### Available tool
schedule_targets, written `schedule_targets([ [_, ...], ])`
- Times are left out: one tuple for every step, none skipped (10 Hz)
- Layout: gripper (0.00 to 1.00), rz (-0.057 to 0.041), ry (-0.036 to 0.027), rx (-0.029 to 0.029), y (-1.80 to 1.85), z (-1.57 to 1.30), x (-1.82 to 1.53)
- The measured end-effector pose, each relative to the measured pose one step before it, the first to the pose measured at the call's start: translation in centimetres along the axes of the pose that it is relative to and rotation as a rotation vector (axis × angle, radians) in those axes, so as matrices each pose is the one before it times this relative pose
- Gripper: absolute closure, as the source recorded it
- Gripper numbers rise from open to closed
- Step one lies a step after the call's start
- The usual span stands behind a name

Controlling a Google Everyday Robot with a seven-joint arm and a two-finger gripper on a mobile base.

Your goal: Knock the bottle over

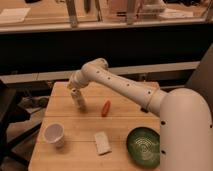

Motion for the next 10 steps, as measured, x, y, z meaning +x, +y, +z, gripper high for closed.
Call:
schedule_targets([
  [0.98,-0.00223,-0.00304,0.00326,-0.043,-0.048,-0.187],
  [0.98,-0.00195,-0.00261,0.00348,0.034,-0.102,-0.191],
  [0.98,-0.00285,-0.00333,0.00487,0.004,-0.139,-0.254],
  [0.98,-0.00347,-0.00369,0.00341,-0.073,-0.044,-0.191],
  [0.98,-0.00189,-0.00267,0.00315,-0.016,-0.062,-0.161],
  [0.98,-0.00249,-0.00295,0.00385,-0.056,-0.072,-0.204],
  [0.98,-0.00304,-0.00293,0.00313,-0.016,-0.066,-0.193],
  [0.98,-0.00186,-0.00361,0.00377,0.011,-0.027,-0.226],
  [0.98,-0.00162,-0.00279,0.00463,0.003,-0.164,-0.206],
  [0.98,-0.00062,-0.00255,0.00278,0.084,-0.109,-0.165],
])
